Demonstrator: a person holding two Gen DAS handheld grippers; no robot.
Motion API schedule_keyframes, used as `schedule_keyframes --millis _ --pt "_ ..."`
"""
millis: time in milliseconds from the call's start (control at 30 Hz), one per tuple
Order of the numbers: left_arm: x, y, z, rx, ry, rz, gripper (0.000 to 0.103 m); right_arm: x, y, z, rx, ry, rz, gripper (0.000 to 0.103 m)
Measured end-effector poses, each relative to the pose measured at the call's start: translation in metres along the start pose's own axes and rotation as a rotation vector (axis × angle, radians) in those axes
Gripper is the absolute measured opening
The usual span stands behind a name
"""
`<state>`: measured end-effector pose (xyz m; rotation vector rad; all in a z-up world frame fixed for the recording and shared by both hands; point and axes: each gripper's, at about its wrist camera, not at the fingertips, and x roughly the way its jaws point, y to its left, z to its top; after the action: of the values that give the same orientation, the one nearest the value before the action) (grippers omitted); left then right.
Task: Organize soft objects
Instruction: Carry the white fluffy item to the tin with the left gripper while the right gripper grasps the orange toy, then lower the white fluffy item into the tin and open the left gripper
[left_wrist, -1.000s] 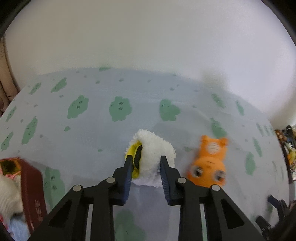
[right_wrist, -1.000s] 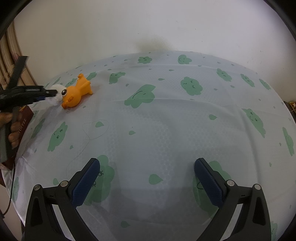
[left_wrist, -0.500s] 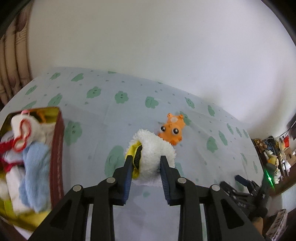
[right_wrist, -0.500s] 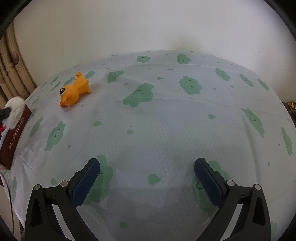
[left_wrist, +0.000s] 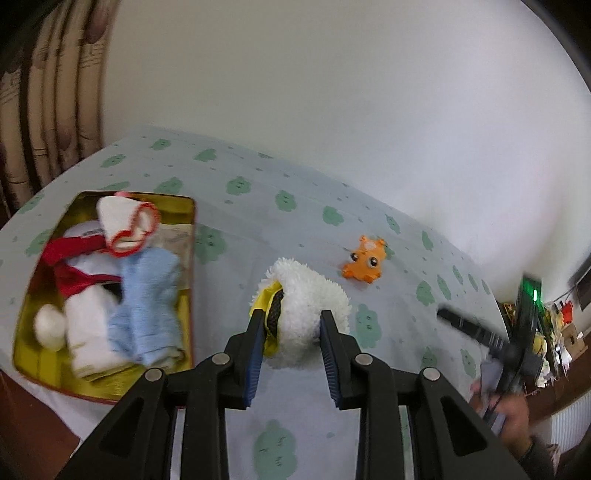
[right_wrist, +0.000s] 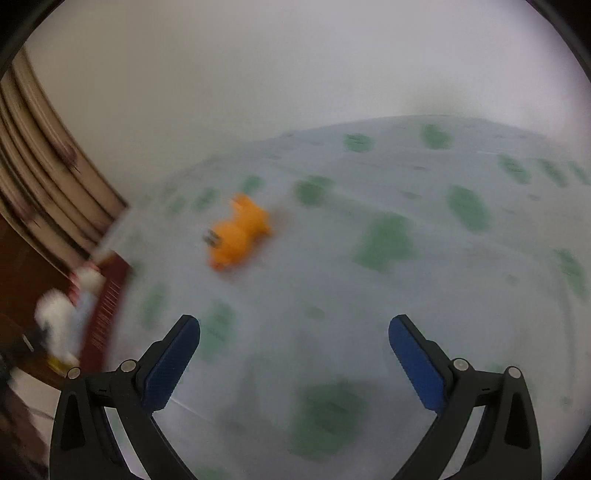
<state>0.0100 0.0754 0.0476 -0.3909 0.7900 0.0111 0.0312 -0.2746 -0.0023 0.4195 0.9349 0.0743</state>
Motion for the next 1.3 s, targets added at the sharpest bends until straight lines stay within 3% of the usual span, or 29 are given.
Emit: schedule_keyframes --millis 167,233,500,567,600,633,800,1067,1300 --pt "-0.018 0.019 -0.001 -0.028 -0.031 0.022 0.030 0.045 0.020 0.048 0.152 0.077 0.043 0.101" --pt "-0.025 0.031 -0.001 -0.047 -0.043 0.030 0.030 0.064 0.021 0.057 0.209 0.119 0.048 0.089" --pt "-0.052 0.076 -0.004 -0.123 -0.075 0.061 0.030 0.122 0.027 0.057 0.328 0.238 -0.006 0.085" --pt "-0.058 0.085 -0.004 -0.133 -0.082 0.075 0.030 0.129 0.027 0.056 0.343 0.246 -0.013 0.074" --pt "-0.061 0.089 -0.005 -0.139 -0.087 0.082 0.030 0.134 0.028 0.055 0.345 0.252 -0.004 0.053" --pt "-0.065 0.095 -0.006 -0.149 -0.096 0.090 0.030 0.136 0.030 0.053 0.338 0.253 -0.002 0.047" --pt "-0.081 0.114 -0.009 -0.167 -0.121 0.134 0.030 0.120 0.032 0.045 0.295 0.195 0.059 0.044" --pt "-0.086 0.142 -0.012 -0.178 -0.122 0.211 0.030 0.028 0.062 0.012 0.097 0.067 0.130 0.044" --pt "-0.067 0.157 -0.010 -0.175 -0.106 0.269 0.030 -0.004 0.069 -0.006 0.096 0.072 0.174 0.044"
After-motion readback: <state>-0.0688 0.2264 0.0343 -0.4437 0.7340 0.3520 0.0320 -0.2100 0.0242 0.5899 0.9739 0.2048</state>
